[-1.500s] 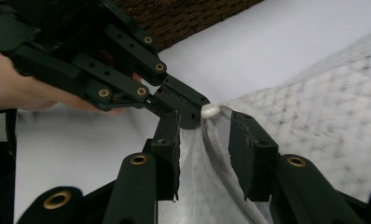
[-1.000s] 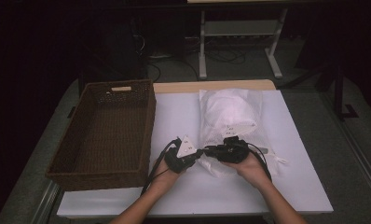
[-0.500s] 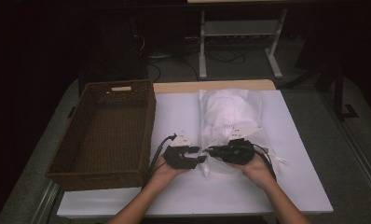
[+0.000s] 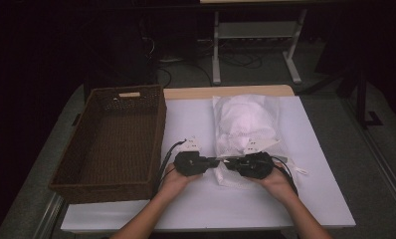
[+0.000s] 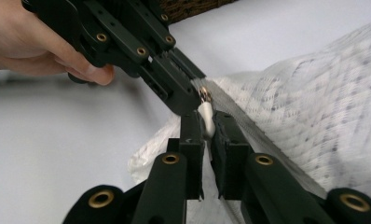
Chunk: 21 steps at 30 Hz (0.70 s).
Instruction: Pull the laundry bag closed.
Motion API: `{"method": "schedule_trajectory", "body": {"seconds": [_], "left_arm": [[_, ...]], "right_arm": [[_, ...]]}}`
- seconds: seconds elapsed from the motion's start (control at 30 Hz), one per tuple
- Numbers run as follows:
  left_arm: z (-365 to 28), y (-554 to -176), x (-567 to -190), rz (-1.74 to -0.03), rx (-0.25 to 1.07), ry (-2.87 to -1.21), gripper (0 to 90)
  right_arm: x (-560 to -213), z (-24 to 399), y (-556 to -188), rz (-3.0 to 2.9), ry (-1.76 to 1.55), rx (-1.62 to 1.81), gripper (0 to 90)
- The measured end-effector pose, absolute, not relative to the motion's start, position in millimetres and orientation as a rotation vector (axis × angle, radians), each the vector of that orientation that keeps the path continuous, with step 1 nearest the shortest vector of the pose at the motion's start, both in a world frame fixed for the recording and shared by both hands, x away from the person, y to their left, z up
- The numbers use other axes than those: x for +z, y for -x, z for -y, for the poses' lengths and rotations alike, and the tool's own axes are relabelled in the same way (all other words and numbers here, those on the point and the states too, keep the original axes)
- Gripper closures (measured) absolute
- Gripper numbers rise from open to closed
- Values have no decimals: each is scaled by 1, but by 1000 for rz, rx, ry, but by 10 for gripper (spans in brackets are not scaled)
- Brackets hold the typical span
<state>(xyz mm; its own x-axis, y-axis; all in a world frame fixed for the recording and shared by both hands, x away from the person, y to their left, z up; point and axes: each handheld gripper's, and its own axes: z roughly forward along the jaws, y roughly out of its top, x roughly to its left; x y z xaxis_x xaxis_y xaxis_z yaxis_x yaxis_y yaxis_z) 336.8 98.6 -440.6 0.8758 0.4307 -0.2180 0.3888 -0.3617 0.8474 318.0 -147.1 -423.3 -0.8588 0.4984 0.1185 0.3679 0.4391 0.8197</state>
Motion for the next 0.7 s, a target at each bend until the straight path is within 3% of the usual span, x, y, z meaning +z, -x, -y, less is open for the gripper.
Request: {"method": "schedule_trajectory", "body": {"seconds": [0.3,0.7], "left_arm": [[-96,-329,-440,-563,128,-2028,857],[-98,-329,-439,-593,126,-2002,862]], "right_arm": [[-426,153,-323,-2560,-862,1537,778],[-426,145,-322,-2557,-841,1498,865]]}}
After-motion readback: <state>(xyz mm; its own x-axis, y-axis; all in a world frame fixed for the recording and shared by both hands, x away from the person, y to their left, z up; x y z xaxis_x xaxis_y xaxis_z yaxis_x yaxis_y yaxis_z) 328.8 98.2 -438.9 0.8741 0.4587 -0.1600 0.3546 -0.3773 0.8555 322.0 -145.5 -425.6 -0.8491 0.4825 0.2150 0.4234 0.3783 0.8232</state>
